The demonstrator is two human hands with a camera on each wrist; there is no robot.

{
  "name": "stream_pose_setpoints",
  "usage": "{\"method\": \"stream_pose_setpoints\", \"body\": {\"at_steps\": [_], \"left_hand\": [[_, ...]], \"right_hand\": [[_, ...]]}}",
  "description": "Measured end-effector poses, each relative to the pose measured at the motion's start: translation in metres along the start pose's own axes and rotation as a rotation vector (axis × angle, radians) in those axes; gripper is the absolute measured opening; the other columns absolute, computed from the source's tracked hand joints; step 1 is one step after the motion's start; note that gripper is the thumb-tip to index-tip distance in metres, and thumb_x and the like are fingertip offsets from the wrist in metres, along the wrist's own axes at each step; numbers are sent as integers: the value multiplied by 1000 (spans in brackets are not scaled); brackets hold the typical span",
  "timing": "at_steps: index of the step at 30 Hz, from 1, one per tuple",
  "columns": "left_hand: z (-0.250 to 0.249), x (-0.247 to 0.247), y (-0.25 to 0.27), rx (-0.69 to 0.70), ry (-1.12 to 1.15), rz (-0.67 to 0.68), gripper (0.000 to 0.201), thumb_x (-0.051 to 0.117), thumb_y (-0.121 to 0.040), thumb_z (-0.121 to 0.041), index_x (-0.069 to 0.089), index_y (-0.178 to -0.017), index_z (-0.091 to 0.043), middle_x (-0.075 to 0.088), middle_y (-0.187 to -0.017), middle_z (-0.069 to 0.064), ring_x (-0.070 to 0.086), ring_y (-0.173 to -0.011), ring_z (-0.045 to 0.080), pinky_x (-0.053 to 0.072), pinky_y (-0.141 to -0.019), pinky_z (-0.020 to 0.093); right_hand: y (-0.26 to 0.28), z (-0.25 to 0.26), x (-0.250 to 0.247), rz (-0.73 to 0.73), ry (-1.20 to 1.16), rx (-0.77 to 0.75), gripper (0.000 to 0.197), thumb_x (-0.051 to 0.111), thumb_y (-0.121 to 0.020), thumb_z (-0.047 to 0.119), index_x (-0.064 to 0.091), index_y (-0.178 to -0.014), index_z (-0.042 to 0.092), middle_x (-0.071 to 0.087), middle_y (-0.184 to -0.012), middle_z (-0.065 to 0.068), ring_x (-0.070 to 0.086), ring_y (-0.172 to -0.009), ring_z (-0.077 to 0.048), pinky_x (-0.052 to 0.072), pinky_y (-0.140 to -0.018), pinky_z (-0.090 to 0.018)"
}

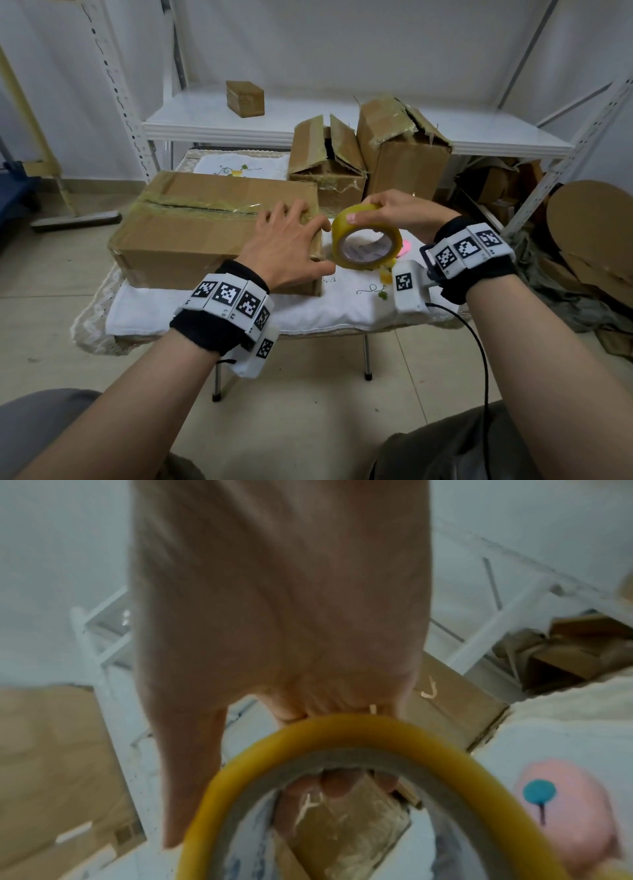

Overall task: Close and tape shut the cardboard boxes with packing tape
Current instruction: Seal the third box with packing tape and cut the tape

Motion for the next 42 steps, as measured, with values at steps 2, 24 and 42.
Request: {"method": "stream_pose_setpoints", "body": {"at_steps": [2,24,42], "left_hand": [[1,0,0,-4,4,3,66,50,-77,-69,39,-135,-38,34,-144,6,35,-126,31,31,-106,51],[11,-4,0,-79,347,-22,104,61,-69,-80,30,-146,-18,45,-143,4,37,-123,24,39,-103,43],[6,-6,3,-50,265,-52,94,62,-73,-73,34,-143,-18,49,-138,5,37,-120,23,36,-101,41]], "right_hand": [[2,0,-11,-55,-92,15,35,76,-86,40,69,-101,9,65,-94,-3,59,-91,-17,42,-82,-32],[-20,24,22,-109,-546,-17,15,63,-97,5,60,-111,2,67,-97,-14,65,-82,-21,56,-82,-29],[-43,16,54,46,-882,120,21,51,-98,-11,55,-94,9,58,-83,-8,56,-71,-15,50,-61,-21]]}}
Point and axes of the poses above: each hand's wrist, its own y-axis away from the middle knuckle, its own x-axis out of the palm, z = x × y, the point moved 6 cm from there along -y, towards the middle knuckle
